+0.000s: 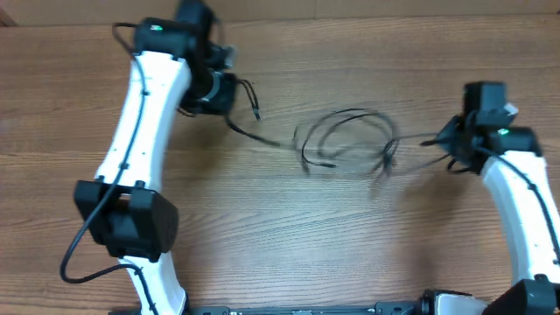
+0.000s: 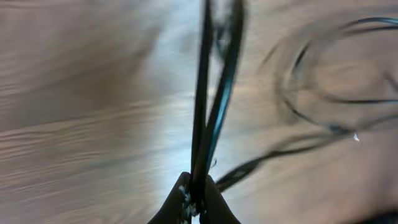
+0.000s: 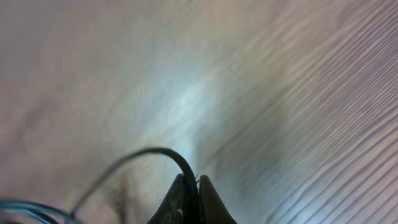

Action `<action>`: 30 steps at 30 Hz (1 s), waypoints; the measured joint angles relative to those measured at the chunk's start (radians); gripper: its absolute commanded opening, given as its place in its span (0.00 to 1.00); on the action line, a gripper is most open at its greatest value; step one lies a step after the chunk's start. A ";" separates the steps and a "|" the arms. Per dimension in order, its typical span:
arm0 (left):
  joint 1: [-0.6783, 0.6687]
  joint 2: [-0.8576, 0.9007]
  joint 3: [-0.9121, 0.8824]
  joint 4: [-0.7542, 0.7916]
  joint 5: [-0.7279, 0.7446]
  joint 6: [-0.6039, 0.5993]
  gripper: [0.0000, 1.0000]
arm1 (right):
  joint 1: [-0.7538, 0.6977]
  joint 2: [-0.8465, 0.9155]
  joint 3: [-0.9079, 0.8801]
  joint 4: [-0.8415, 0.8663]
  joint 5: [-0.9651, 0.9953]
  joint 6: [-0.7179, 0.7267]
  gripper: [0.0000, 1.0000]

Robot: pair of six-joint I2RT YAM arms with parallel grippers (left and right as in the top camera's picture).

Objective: Untangle cables

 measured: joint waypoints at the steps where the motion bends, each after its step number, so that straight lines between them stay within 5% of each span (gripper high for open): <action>1: 0.019 -0.004 0.000 0.008 -0.008 -0.007 0.04 | -0.010 0.000 0.026 -0.008 0.008 -0.003 0.04; 8: 0.119 -0.087 0.000 0.073 -0.016 -0.081 0.04 | -0.026 -0.010 0.180 -0.051 -0.004 -0.039 0.04; 15: 0.121 -0.146 0.007 0.043 0.034 -0.112 0.06 | -0.027 -0.016 0.209 -0.059 -0.298 -0.133 0.04; 18: 0.114 -0.146 0.007 0.020 0.036 -0.115 0.53 | -0.027 -0.016 0.209 -0.087 -0.488 -0.217 0.04; 19: 0.111 -0.146 0.008 0.014 0.036 -0.117 0.61 | -0.027 -0.016 0.209 -0.100 -0.548 -0.243 0.04; 24: 0.110 -0.146 0.008 0.000 0.039 -0.122 0.64 | -0.027 -0.016 0.209 -0.139 -0.757 -0.336 0.24; 30: 0.086 -0.146 0.008 0.005 0.092 -0.107 0.63 | -0.027 -0.016 0.209 -0.148 -0.782 -0.385 0.29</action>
